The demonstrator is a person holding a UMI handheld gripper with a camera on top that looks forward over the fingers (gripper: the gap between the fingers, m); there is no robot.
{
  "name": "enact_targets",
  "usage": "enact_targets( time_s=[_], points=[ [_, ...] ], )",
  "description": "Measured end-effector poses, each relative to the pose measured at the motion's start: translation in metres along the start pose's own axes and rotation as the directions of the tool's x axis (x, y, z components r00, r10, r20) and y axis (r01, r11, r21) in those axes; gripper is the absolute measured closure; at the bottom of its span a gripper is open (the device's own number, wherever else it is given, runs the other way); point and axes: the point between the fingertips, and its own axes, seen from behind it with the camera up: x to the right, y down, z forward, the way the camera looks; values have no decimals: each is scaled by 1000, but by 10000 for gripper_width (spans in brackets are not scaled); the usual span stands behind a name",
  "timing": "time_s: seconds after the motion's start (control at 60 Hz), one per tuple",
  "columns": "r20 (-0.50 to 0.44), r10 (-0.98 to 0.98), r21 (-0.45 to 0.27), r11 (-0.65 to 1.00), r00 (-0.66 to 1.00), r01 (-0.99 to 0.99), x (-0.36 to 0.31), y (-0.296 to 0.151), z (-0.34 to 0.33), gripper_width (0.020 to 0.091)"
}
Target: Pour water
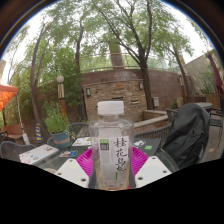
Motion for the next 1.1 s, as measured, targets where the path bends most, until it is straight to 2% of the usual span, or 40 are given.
enact_targets(
  time_s=[0.2, 0.417, 0.517, 0.617, 0.683, 0.783, 0.867, 0.933, 1.0, 1.1],
  points=[
    [14, -13, -9, 1000, 1000, 13, 9, 29, 14, 640],
    [11, -82, -60, 995, 997, 83, 12, 54, 19, 641],
    [16, -144, -59, 988, 989, 145, 8, 56, 17, 639],
    [12, -122, -61, 991, 993, 122, 10, 54, 19, 638],
    [18, -123, -62, 990, 992, 124, 8, 56, 17, 587],
    [17, -125, -57, 990, 992, 126, 10, 56, 14, 465],
    [1, -103, -101, 990, 995, 102, 14, 59, 4, 368],
    [-14, -96, -95, 991, 995, 94, 17, 54, -6, 291],
    [-43, -95, -98, 991, 995, 91, 23, 48, -22, 250],
    [-41, -80, -117, 990, 996, 75, 22, 43, -47, 250]
  ],
)
